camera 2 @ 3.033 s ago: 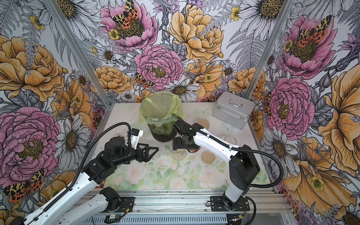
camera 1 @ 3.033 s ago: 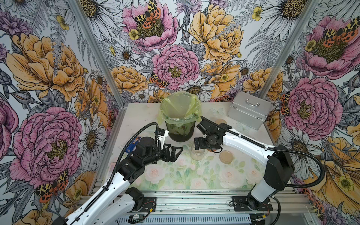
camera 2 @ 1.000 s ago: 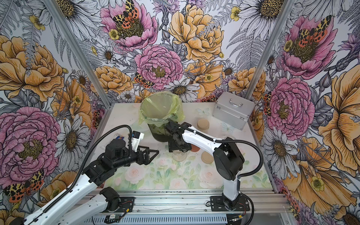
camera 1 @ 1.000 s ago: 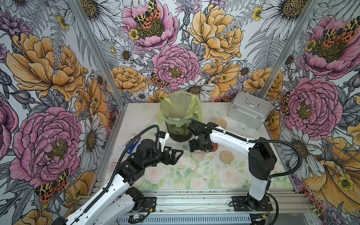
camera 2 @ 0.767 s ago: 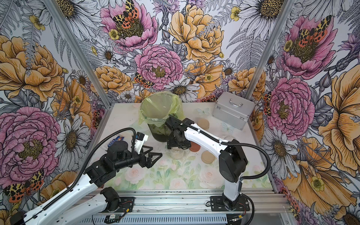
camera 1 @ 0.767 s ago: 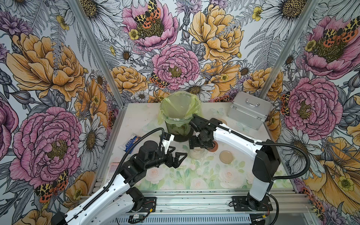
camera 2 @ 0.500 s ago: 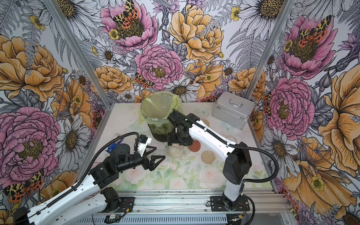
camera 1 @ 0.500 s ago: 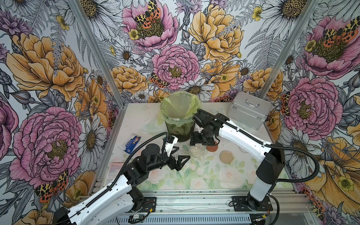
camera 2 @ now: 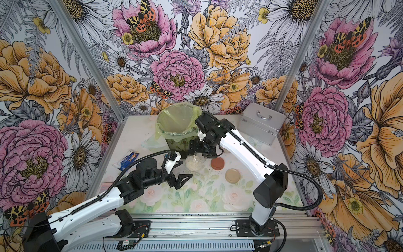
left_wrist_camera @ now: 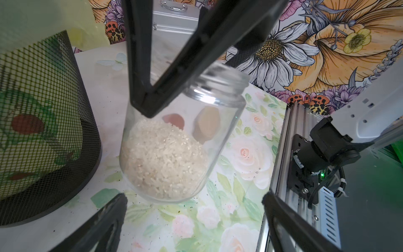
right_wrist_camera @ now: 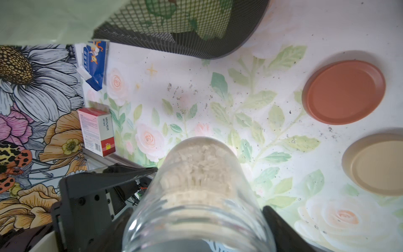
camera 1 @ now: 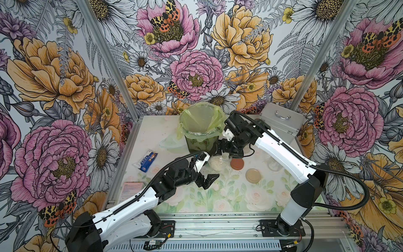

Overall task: Empty moldy rice from jars
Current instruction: Pick up the jar from the center of the board.

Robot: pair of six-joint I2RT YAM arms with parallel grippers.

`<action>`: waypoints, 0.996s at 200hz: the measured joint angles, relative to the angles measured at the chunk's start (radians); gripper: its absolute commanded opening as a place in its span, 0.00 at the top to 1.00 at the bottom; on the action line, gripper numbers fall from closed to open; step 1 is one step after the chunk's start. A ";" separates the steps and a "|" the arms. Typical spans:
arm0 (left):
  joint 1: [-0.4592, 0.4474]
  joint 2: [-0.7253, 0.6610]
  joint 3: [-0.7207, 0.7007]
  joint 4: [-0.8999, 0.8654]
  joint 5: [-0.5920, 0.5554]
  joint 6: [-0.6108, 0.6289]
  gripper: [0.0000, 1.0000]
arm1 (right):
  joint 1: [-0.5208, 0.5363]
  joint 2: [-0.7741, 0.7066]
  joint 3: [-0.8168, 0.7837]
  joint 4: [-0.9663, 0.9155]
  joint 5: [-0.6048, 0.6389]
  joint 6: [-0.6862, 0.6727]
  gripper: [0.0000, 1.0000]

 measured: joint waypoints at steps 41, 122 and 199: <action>0.000 0.081 0.063 0.014 -0.008 0.057 0.01 | -0.020 -0.006 0.023 -0.035 -0.034 0.004 0.86; -0.016 0.148 0.138 0.054 -0.053 0.169 0.01 | -0.030 -0.006 0.079 -0.072 -0.143 0.002 0.86; -0.015 0.188 0.147 0.117 -0.051 0.199 0.02 | -0.067 -0.006 0.095 -0.097 -0.194 -0.005 0.86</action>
